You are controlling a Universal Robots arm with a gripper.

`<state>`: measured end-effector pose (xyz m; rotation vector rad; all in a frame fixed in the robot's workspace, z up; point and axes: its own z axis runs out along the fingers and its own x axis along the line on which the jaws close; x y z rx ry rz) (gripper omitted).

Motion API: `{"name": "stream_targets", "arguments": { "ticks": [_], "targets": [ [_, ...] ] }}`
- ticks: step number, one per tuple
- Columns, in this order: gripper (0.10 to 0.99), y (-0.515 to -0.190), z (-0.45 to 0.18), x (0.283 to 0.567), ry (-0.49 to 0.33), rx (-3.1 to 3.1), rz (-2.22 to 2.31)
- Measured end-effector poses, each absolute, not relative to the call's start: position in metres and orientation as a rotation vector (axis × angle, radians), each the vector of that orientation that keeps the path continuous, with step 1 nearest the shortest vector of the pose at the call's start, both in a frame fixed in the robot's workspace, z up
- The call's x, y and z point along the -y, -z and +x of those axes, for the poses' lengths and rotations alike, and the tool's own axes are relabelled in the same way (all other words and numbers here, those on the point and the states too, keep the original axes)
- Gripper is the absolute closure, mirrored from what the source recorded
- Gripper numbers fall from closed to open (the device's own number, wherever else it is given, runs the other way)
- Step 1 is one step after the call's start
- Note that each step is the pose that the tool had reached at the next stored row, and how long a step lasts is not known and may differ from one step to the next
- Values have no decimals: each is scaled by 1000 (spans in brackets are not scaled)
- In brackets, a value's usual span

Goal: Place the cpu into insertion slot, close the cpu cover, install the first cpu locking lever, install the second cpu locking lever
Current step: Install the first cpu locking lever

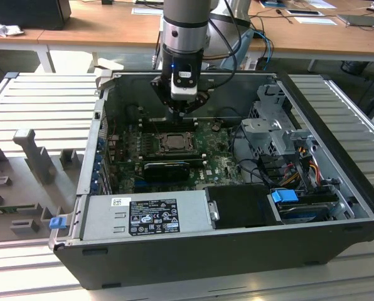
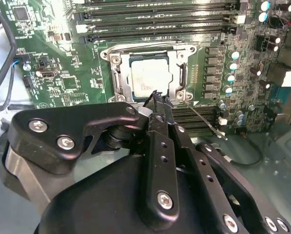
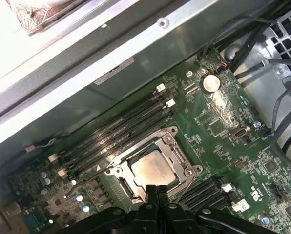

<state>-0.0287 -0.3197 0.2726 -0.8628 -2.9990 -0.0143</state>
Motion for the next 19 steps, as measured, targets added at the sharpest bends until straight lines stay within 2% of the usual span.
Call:
{"name": "stream_targets", "arguments": {
  "ticks": [19],
  "targets": [
    [980,-272,-28,320,11,3096,-399]
  ]
}}
